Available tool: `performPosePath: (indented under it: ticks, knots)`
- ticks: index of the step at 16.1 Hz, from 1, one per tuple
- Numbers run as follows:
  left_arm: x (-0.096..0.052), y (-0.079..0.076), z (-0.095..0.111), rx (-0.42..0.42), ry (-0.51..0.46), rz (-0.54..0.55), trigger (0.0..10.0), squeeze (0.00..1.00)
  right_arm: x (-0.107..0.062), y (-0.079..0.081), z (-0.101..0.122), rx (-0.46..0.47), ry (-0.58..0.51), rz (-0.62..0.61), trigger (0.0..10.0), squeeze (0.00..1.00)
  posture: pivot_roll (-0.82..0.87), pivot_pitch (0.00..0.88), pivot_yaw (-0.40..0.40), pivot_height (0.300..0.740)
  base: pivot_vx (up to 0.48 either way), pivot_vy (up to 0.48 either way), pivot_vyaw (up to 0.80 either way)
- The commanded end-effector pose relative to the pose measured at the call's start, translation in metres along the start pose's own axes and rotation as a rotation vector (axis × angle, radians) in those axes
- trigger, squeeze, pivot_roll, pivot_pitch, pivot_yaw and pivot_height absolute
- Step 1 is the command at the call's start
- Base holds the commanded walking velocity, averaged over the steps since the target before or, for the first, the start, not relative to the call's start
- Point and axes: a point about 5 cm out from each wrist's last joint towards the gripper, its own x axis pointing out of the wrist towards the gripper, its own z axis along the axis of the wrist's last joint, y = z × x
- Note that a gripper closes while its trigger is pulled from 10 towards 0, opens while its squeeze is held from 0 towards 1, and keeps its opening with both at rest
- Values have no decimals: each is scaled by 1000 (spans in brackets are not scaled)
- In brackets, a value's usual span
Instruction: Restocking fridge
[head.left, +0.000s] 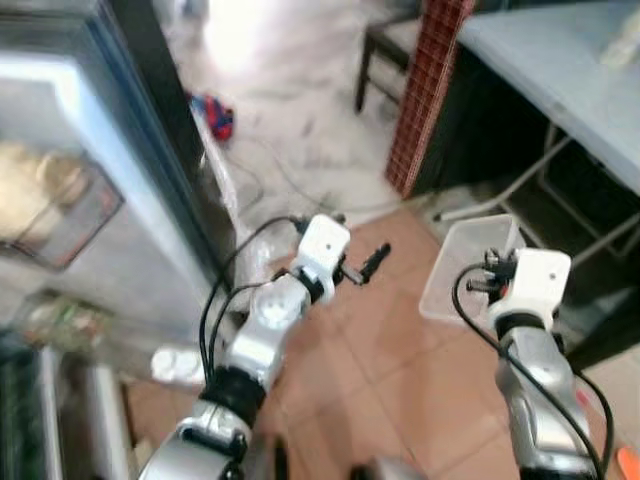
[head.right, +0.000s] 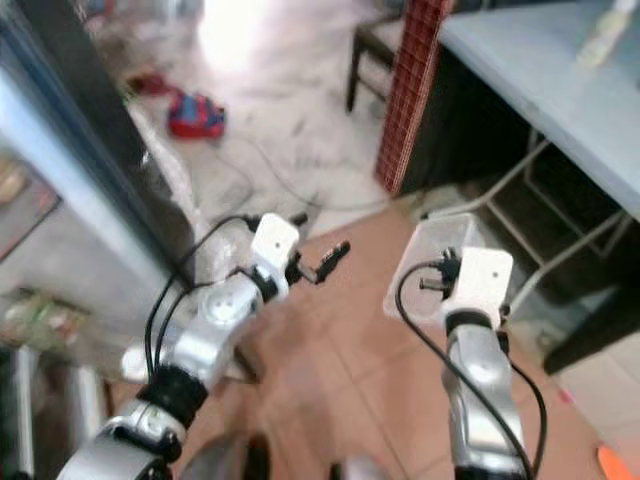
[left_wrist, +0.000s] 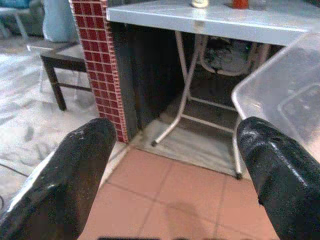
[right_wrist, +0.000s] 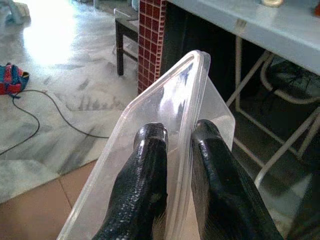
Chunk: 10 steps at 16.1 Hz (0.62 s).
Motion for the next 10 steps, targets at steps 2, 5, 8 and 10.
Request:
performPosePath:
  ticks: [2,5,8,10]
  knots:
    - [-3,7,-8,20,45,58,10000,0,1,4,4,2,-21,14,10000,0,-30,94,26,740,120,0,0]
    - [-15,12,-10,42,26,108,10000,0,2,4,4,5,-23,16,10000,0,-30,94,23,740,0,0,0]
    - [-36,23,-8,94,2,211,10000,0,3,3,5,5,-24,18,10000,0,-24,98,16,740,0,0,0]
    - [-54,30,-5,107,-6,305,10000,0,3,4,5,3,-23,27,10000,0,-16,100,10,740,0,0,0]
